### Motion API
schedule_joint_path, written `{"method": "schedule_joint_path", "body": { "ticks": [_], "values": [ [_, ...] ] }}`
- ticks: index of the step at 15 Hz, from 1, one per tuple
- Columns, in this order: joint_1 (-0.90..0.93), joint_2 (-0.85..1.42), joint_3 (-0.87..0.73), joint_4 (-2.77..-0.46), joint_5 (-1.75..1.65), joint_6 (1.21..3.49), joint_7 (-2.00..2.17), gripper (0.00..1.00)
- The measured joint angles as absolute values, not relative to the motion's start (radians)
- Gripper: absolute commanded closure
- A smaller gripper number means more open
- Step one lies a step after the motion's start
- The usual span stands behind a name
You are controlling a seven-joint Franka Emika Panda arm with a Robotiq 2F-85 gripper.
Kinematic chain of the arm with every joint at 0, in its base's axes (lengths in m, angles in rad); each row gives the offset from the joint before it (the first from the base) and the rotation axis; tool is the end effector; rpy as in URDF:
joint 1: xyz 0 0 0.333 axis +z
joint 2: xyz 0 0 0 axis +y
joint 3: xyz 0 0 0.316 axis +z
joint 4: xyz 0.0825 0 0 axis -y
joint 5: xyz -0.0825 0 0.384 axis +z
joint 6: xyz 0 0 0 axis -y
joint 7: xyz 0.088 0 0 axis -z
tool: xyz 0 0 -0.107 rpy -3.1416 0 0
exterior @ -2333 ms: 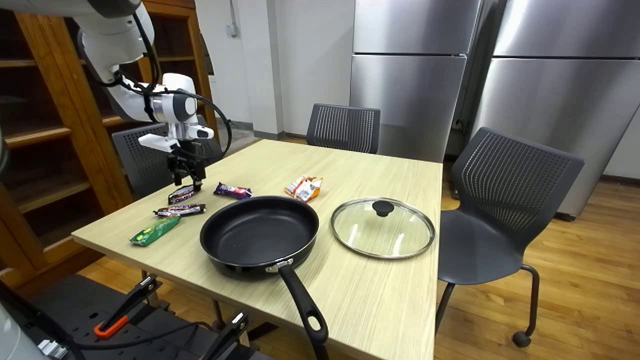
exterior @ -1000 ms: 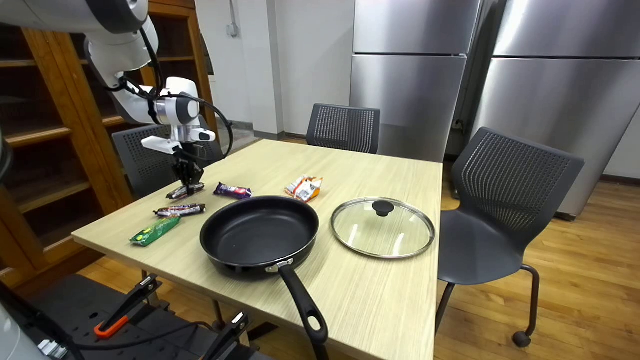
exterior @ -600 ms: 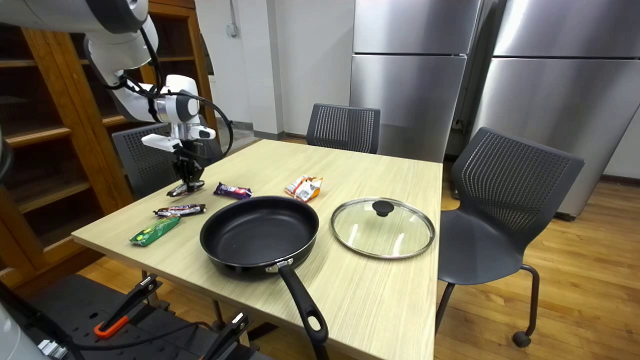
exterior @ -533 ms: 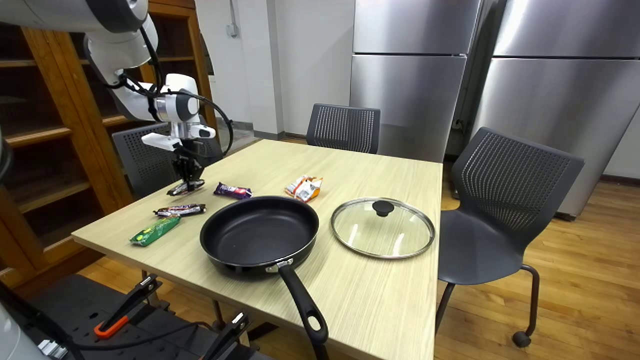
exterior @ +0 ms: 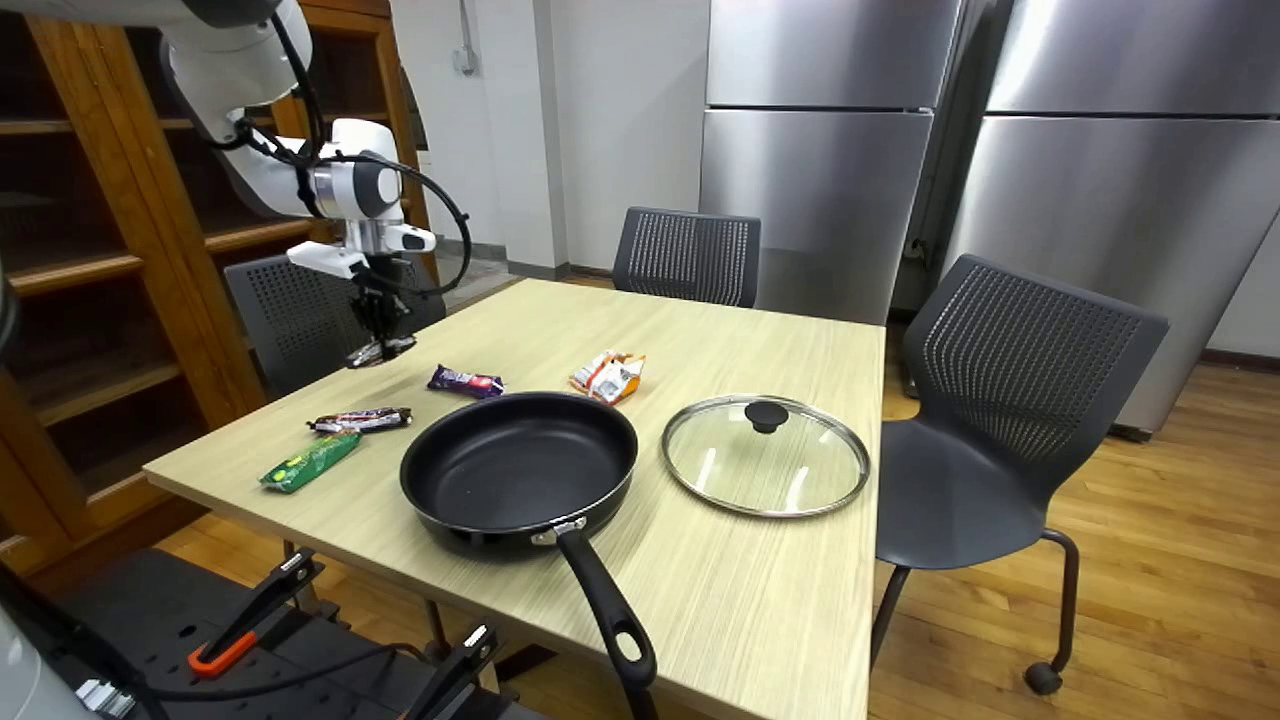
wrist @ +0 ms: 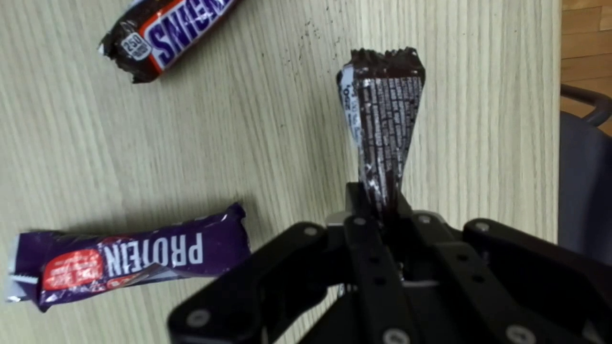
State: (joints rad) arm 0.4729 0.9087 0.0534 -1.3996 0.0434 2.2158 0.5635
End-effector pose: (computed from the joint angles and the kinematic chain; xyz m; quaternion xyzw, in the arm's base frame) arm 0.6233 0.3556 0.1511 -0.9974 0.0417 0.0589 0.0090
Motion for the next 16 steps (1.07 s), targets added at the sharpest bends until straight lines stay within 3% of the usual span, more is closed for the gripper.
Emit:
{"method": "schedule_joint_path", "body": {
  "ticks": [16],
  "values": [
    [0.353,0.578,0.027,-1.951,0.059,2.526,0.564,0.97]
  ]
}}
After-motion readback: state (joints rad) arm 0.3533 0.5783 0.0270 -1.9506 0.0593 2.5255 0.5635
